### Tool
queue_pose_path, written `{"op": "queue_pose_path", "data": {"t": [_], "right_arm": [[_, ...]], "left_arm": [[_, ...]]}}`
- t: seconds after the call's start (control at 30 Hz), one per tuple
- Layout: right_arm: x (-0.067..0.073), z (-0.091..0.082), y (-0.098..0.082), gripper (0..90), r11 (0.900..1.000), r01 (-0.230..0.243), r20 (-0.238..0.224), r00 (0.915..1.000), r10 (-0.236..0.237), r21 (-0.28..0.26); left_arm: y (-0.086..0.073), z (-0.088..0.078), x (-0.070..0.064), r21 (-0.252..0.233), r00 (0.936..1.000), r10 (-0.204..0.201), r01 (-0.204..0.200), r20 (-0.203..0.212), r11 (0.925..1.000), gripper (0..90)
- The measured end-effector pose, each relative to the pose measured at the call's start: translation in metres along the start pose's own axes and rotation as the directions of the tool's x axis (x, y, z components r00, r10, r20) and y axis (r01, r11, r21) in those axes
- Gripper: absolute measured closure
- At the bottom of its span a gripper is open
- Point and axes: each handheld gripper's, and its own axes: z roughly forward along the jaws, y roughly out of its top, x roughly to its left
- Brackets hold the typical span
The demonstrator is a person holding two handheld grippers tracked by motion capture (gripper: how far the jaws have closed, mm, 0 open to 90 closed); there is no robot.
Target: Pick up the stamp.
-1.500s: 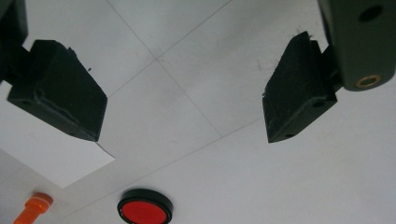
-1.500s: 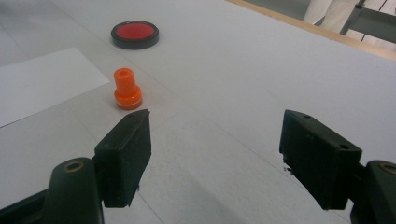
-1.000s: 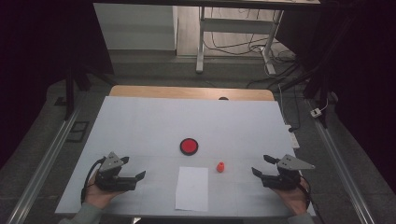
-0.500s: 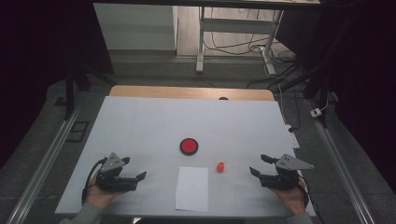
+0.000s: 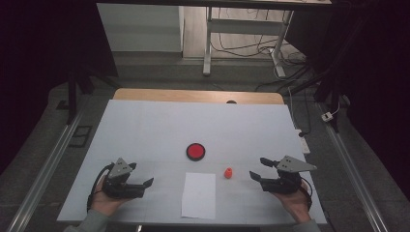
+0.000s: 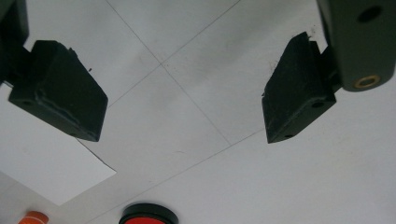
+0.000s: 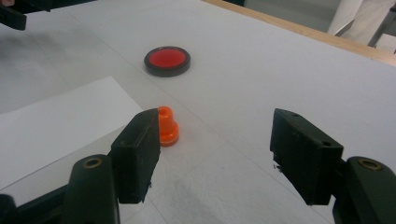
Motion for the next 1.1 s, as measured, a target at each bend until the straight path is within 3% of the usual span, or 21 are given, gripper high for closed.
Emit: {"op": "queue_pose_path", "data": {"t": [0.47, 0.63, 0.9, 1.1], "right_arm": [[0.008, 0.015, 0.007, 32.9, 1.0, -0.004, -0.038, 0.9993, 0.005, 0.027], [0.011, 0.021, 0.016, 33.1, 0.999, 0.001, -0.057, 0.9984, 0.002, 0.043], [0.01, 0.028, 0.028, 33.4, 0.998, -0.012, -0.047, 0.9988, 0.015, 0.058], [0.015, 0.042, 0.036, 33.9, 0.998, -0.004, -0.051, 0.9987, 0.007, 0.063]], "left_arm": [[-0.001, 0.001, 0.0, 0.001, 1.0, 0.002, -0.002, -0.002, 1.0, 14.8], [-0.001, 0.0, 0.0, -0.004, 1.0, -0.007, 0.007, 0.0, 1.0, 14.8], [-0.001, 0.0, 0.0, -0.001, 1.0, 0.0, 0.0, 0.002, 1.0, 14.9], [-0.001, 0.001, 0.0, 0.003, 1.0, 0.002, -0.002, 0.004, 1.0, 14.9]]}}
